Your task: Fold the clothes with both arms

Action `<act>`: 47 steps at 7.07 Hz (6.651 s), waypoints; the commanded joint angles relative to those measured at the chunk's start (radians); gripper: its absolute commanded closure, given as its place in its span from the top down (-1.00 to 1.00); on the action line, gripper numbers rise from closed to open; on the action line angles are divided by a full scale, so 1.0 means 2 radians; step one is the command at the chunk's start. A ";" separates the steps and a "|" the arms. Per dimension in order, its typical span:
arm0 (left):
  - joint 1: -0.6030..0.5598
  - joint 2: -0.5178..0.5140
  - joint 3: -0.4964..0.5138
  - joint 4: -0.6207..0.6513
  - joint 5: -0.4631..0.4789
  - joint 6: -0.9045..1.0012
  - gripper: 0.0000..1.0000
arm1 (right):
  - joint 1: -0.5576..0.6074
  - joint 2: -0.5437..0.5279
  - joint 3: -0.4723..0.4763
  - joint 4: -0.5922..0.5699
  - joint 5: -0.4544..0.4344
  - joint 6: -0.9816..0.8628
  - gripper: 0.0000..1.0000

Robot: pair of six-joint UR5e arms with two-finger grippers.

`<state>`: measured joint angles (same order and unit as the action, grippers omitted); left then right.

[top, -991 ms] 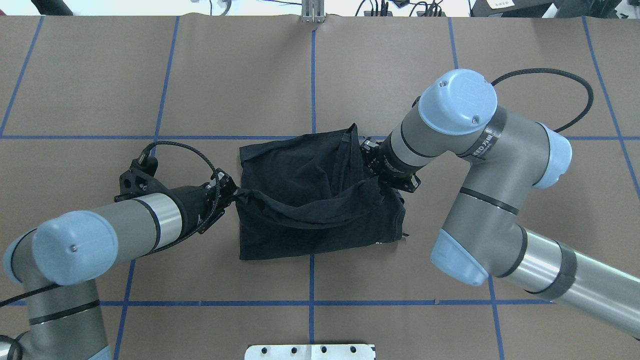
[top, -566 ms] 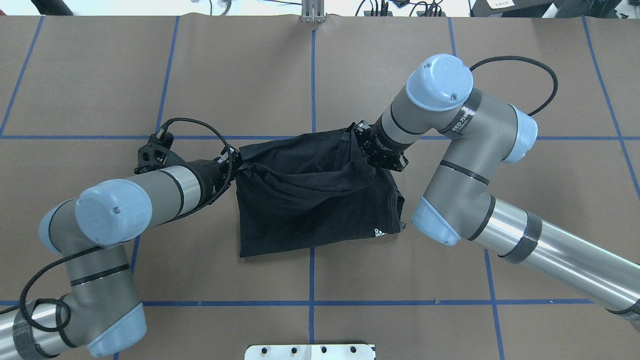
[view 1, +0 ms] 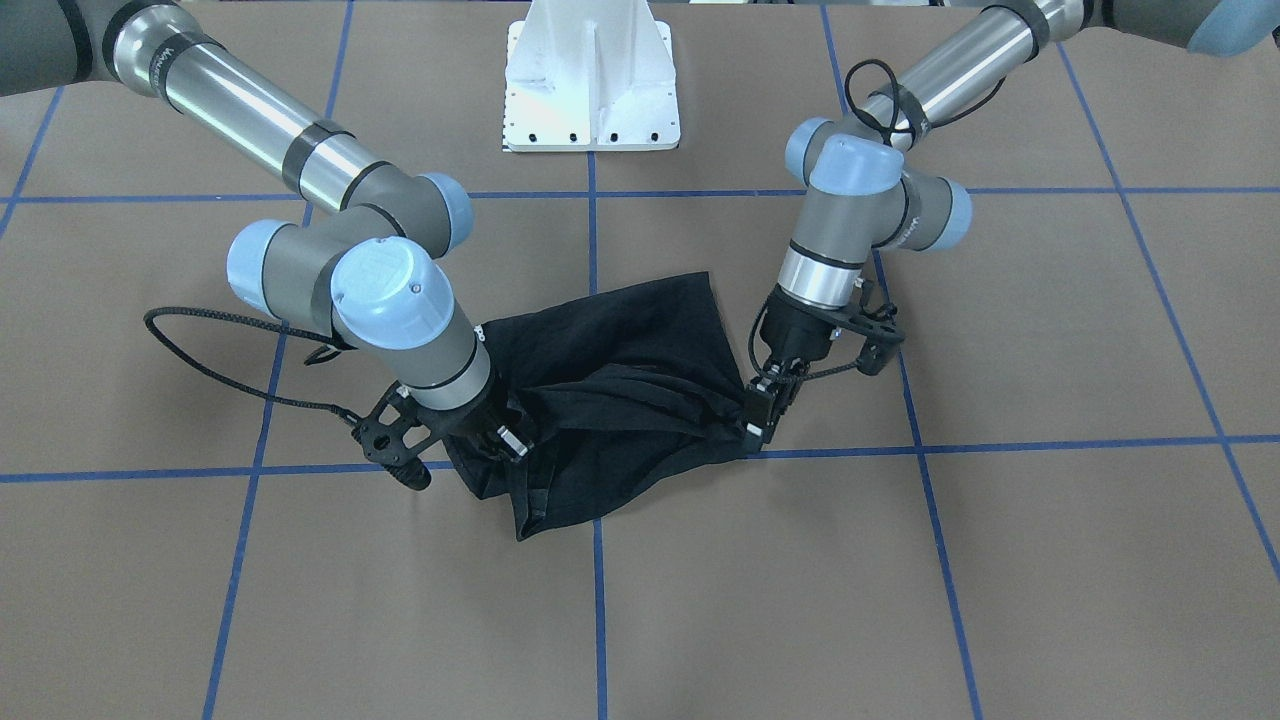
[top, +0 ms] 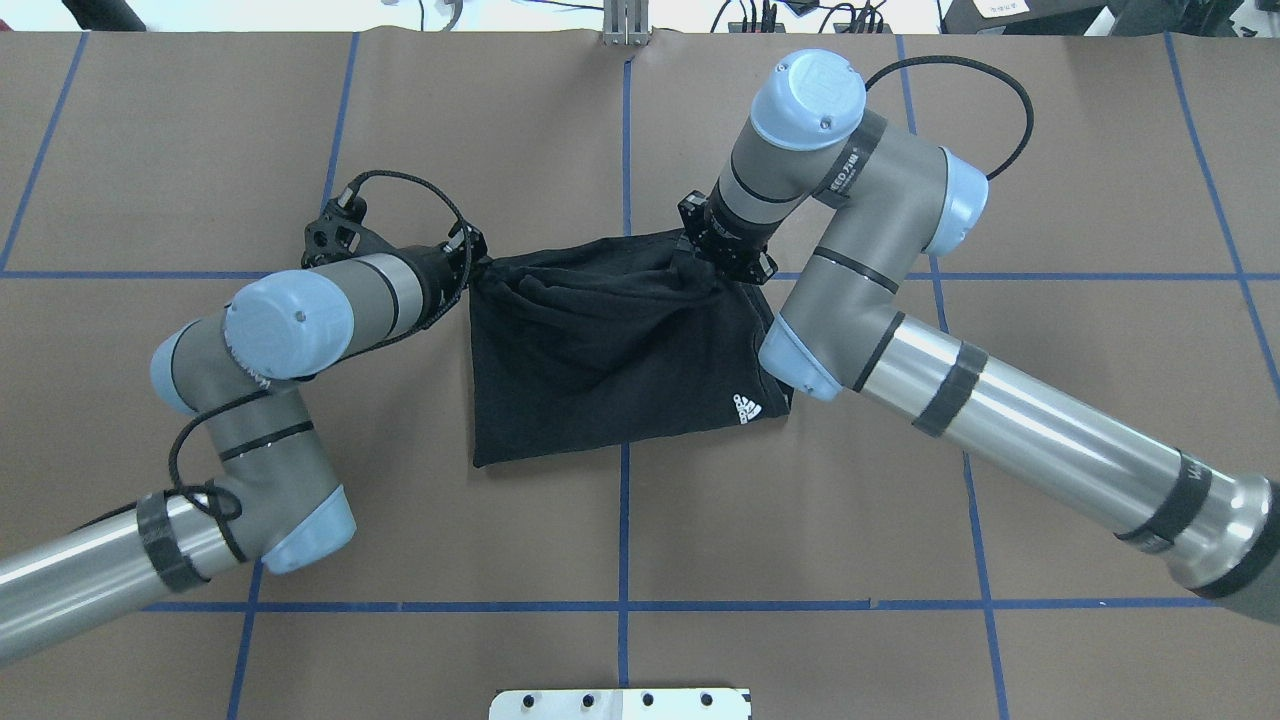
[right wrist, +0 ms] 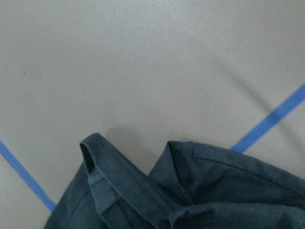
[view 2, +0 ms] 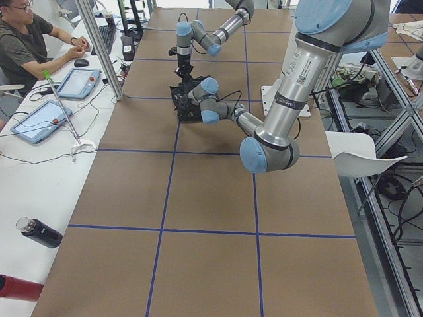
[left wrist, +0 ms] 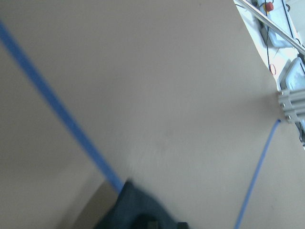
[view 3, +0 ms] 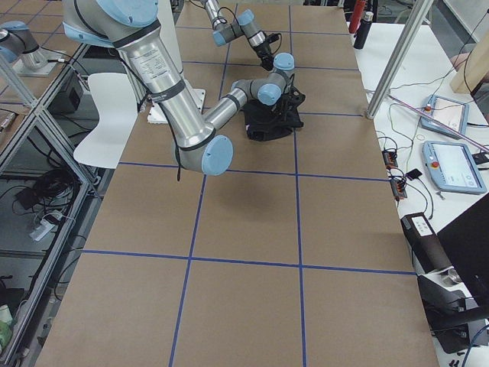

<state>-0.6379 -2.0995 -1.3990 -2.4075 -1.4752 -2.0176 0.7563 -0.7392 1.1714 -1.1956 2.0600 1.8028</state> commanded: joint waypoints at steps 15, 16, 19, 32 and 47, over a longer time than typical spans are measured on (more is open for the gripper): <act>-0.157 0.152 -0.200 0.041 -0.182 0.306 1.00 | -0.083 0.036 0.038 -0.051 -0.142 -0.081 -1.00; -0.157 0.152 -0.200 0.045 -0.182 0.305 1.00 | -0.078 0.058 -0.023 -0.011 -0.143 -0.086 -1.00; -0.158 0.152 -0.201 0.045 -0.182 0.304 1.00 | -0.045 0.097 -0.141 0.060 -0.148 -0.110 -1.00; -0.343 0.334 -0.198 0.046 -0.402 0.839 1.00 | 0.167 -0.343 0.367 -0.154 0.050 -0.487 1.00; -0.466 0.396 -0.215 0.174 -0.444 0.943 1.00 | 0.342 -0.414 0.261 -0.187 0.134 -0.873 1.00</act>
<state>-1.5677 -1.3131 -1.8046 -2.0592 -2.3393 -0.1317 1.4472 -1.5715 1.6885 -1.5690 2.3320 0.0532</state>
